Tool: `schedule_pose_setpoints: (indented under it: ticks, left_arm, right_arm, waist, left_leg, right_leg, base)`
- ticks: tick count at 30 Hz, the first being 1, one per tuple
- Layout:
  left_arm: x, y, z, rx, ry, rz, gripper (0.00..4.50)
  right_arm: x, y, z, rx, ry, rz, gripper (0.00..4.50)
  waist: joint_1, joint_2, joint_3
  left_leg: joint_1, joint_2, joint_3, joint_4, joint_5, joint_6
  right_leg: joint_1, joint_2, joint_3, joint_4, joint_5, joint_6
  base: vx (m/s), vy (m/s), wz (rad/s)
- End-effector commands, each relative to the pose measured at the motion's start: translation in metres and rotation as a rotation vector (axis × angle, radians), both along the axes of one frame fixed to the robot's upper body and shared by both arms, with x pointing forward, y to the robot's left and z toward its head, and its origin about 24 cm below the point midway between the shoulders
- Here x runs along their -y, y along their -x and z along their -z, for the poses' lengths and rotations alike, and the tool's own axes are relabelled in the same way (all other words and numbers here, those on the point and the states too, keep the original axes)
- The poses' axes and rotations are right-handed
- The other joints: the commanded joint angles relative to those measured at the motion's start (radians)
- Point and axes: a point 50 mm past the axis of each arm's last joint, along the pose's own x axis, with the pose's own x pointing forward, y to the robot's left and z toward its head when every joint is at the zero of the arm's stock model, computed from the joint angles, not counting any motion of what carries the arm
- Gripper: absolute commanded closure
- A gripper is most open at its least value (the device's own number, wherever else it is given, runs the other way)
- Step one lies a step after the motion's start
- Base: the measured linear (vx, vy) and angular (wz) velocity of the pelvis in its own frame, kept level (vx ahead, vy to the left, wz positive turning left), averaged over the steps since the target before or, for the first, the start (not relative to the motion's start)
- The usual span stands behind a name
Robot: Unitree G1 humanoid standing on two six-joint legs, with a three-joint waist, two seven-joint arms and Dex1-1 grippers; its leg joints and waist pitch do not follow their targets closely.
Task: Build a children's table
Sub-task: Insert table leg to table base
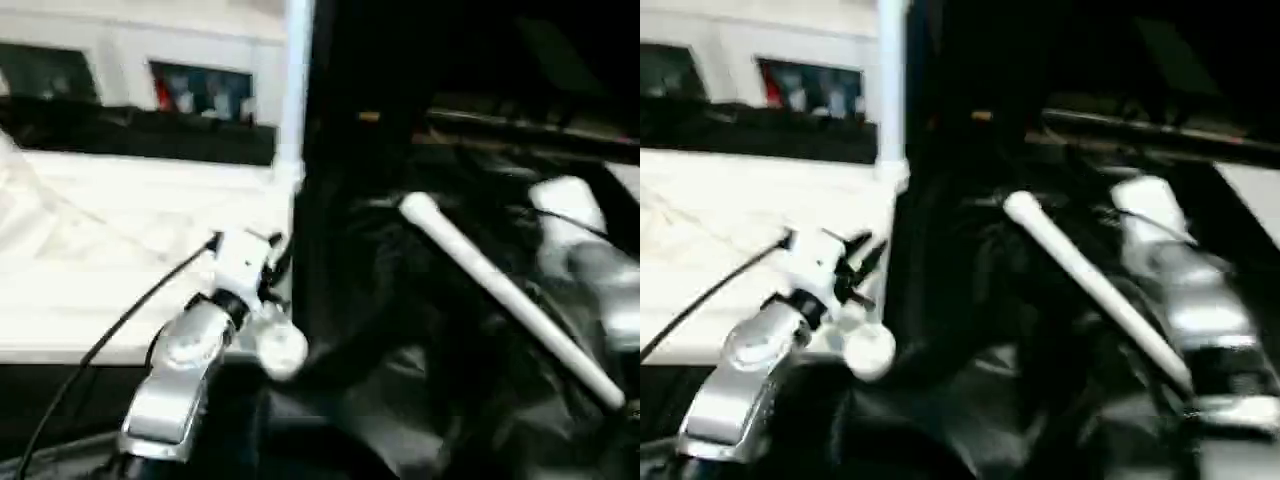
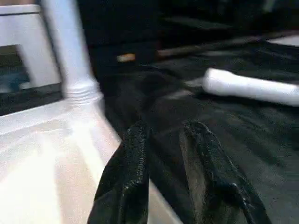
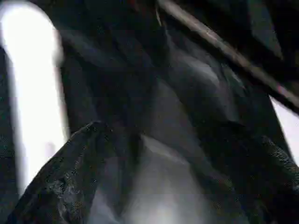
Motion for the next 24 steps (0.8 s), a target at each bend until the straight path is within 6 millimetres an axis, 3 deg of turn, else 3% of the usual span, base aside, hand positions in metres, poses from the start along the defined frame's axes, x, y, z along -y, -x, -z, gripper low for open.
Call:
schedule_pose_setpoints:
  ticks: [1, 2, 4, 6, 10, 13, 18, 21, 22, 24]
  left_arm:
    - [0.004, 0.002, 0.002, -0.027, -0.003, 0.060, 3.24]
    - [0.004, 0.004, 0.004, -0.045, -0.005, 0.079, 3.24]
    - [0.002, 0.005, 0.005, -0.061, -0.003, 0.098, 3.24]
    - [0.000, 0.006, 0.004, -0.074, 0.004, 0.111, 3.24]
    - [-0.001, 0.006, 0.004, -0.078, 0.002, 0.121, 3.24]
    - [0.000, 0.005, 0.003, -0.082, -0.002, 0.136, 3.24]
    - [0.002, 0.006, 0.002, -0.086, 0.002, 0.162, 3.24]
    - [0.003, 0.007, 0.001, -0.090, 0.002, 0.178, 3.24]
    - [0.003, 0.008, 0.001, -0.091, -0.001, 0.184, 3.24]
    - [0.001, 0.008, -0.001, -0.088, -0.004, 0.186, 3.24]
  right_arm:
    - [0.009, 0.003, 0.001, -0.055, 0.048, -0.020, 0.54]
    - [0.019, 0.009, 0.003, -0.113, 0.067, -0.016, 0.54]
    - [0.029, 0.016, 0.006, -0.176, 0.094, -0.017, 0.54]
    - [0.043, 0.028, 0.012, -0.293, 0.127, -0.044, 0.54]
    - [0.049, 0.040, 0.019, -0.402, 0.150, -0.094, 0.54]
    - [0.043, 0.050, 0.027, -0.506, 0.139, -0.181, 0.54]
    - [0.031, 0.056, 0.034, -0.574, 0.092, -0.282, 0.54]
    - [0.021, 0.056, 0.033, -0.577, 0.049, -0.334, 0.54]
    - [0.011, 0.055, 0.031, -0.577, 0.012, -0.379, 0.54]
    - [-0.006, 0.054, 0.027, -0.562, -0.056, -0.443, 0.54]
  waist:
    - [-0.006, -0.009, -0.046]
    - [-0.010, -0.015, -0.045]
    - [-0.015, -0.014, -0.043]
    - [-0.021, -0.014, -0.047]
    - [-0.024, -0.012, -0.049]
    - [-0.021, -0.012, -0.050]
    - [-0.020, -0.017, -0.054]
    - [-0.016, -0.016, -0.053]
    - [-0.015, -0.022, -0.051]
    - [-0.014, -0.019, -0.049]
  left_leg:
    - [0.021, 0.066, -0.011, -0.082, -0.251, -0.003]
    - [0.017, 0.069, -0.008, -0.082, -0.255, -0.001]
    - [0.019, 0.071, -0.004, -0.081, -0.268, -0.001]
    - [0.012, 0.073, -0.002, -0.080, -0.253, 0.003]
    - [0.010, 0.076, 0.002, -0.078, -0.230, 0.025]
    - [0.015, 0.081, 0.005, -0.075, -0.216, 0.046]
    - [0.011, 0.082, 0.009, -0.071, -0.155, 0.078]
    - [0.014, 0.084, 0.011, -0.070, -0.162, 0.085]
    - [0.015, 0.086, 0.012, -0.072, -0.169, 0.086]
    - [0.015, 0.088, 0.009, -0.075, -0.175, 0.084]
  right_leg:
    - [0.029, -0.076, 0.030, -0.091, -0.241, -0.218]
    - [0.026, -0.076, 0.028, -0.092, -0.280, -0.205]
    - [0.017, -0.075, 0.028, -0.096, -0.312, -0.200]
    - [0.019, -0.074, 0.025, -0.093, -0.305, -0.199]
    - [0.015, -0.072, 0.026, -0.090, -0.254, -0.214]
    - [0.012, -0.070, 0.028, -0.086, -0.194, -0.236]
    - [0.015, -0.071, 0.028, -0.077, -0.109, -0.263]
    - [0.014, -0.073, 0.029, -0.078, -0.118, -0.267]
    - [0.013, -0.071, 0.029, -0.080, -0.134, -0.263]
    - [0.013, -0.074, 0.030, -0.078, -0.152, -0.255]
  base:
    - [-0.067, -0.049, 0.00]
    - [-0.060, -0.036, -0.03]
    - [0.000, 0.000, 0.00]
    - [0.000, 0.000, 0.00]
    - [0.000, 0.000, 0.00]
    - [0.000, 0.000, 0.00]
    - [0.000, 0.000, 0.00]
    - [0.000, 0.000, 0.00]
    - [0.000, 0.000, 0.00]
    - [0.000, 0.000, 0.00]
